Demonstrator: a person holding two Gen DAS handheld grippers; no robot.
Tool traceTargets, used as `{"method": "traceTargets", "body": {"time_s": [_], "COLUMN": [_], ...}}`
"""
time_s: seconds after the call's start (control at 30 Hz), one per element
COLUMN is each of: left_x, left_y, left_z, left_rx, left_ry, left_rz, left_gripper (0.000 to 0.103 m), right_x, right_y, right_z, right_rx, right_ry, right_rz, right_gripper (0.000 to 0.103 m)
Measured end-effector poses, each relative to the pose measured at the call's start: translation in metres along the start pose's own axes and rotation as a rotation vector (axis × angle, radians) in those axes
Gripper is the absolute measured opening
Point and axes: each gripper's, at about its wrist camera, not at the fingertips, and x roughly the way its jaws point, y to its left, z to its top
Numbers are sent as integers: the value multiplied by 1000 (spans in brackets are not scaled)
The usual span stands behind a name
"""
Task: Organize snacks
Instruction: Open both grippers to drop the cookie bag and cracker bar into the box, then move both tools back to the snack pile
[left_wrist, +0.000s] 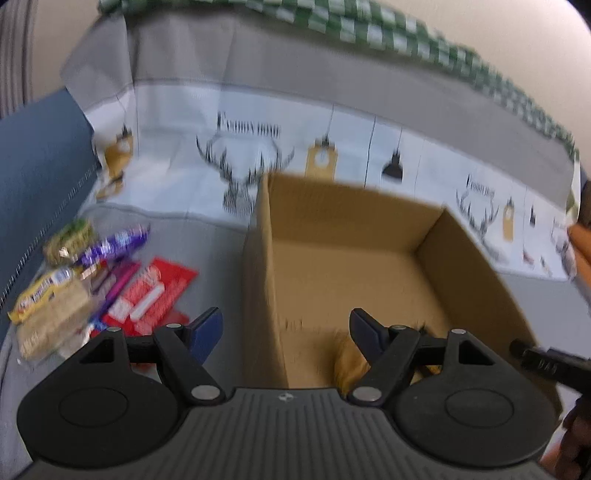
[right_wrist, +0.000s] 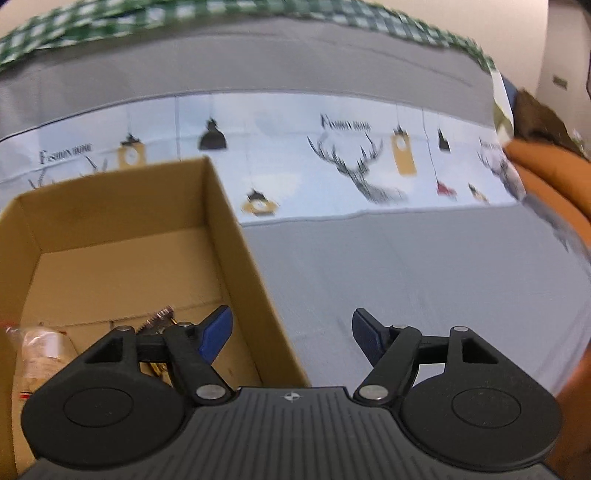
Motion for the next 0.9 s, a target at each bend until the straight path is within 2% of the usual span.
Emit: {"method": "traceTargets", "body": {"time_s": [0.03,0.07,0.13,0.2,0.23,0.3,0.5,0.63,0.7,0.73,0.8,0.9], "left_x": [5,8,10,11,11,9,10,10,9,7,1,-13], "left_y": [1,2,0,-4,-7,-8,-15,-19,-20,-20,-22,-24], "left_z": [-1,-4,-10,-13,-15,-17,-18,-18,-19,-19,-19,-23], "left_rx": [3,5,16,39,54,66,88,115,121,125,140,179], "left_ry": [25,45,77,84,80,70,66,61,50,40,6,-79], "left_rz": [-9,-27,-65,-86,-81,-85,-109,-106,-99,-94,-87,-72], "left_gripper": [79,79,79,76,76,74,72,73,73,73,76,81], "right_x": [3,4,5,1,0,-4,-12,-16,-19,-21,-28,-41], "right_y": [-2,-4,-8,-7,-6,-5,-15,-17,-18,-19,-22,-18], "right_z": [-1,-1,-2,-2,-2,-1,-1,-3,-4,-3,-1,0], "right_rx": [8,16,45,37,23,4,9,-11,-4,4,21,8], "right_ry": [16,29,46,50,49,50,73,80,69,55,17,-52], "right_rz": [-10,-18,17,45,51,58,64,61,73,83,101,121], "right_gripper": [68,59,52,37,34,22,18,17,20,24,52,61]}}
